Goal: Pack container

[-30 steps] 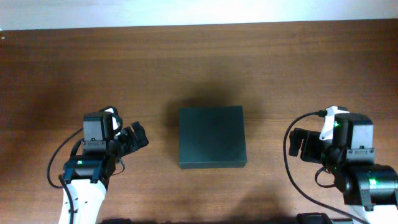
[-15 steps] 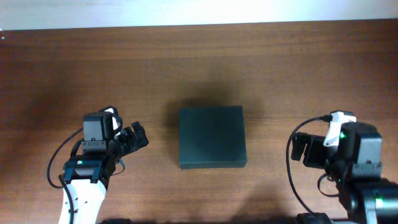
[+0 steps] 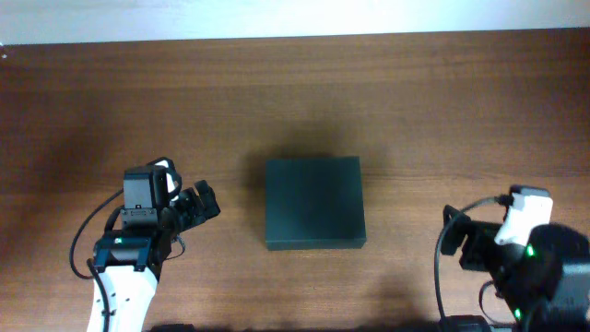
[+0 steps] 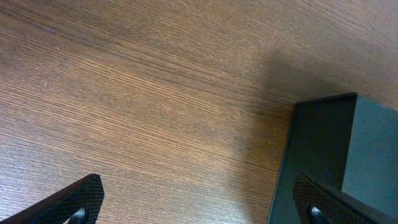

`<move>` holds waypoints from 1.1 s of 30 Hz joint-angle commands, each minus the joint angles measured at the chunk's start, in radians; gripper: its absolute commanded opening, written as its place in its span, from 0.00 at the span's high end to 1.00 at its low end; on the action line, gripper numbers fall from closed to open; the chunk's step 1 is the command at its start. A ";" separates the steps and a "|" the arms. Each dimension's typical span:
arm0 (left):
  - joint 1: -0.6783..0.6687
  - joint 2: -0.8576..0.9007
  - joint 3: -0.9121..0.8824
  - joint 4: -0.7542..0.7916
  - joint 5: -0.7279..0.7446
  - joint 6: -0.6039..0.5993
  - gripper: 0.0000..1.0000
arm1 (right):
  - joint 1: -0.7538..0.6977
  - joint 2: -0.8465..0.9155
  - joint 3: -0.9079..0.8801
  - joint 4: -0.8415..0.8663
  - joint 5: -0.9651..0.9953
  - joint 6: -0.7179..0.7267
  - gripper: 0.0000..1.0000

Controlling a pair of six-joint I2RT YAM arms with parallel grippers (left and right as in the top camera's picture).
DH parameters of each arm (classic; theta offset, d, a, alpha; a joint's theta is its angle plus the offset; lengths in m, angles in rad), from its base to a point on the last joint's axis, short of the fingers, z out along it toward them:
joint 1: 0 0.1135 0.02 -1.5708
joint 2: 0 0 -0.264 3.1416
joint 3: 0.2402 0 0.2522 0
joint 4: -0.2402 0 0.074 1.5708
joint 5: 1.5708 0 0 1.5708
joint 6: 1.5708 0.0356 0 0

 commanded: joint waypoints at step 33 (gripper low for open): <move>0.004 0.003 -0.004 0.003 0.008 0.000 0.01 | -0.002 -0.437 -0.631 0.912 0.101 0.006 0.01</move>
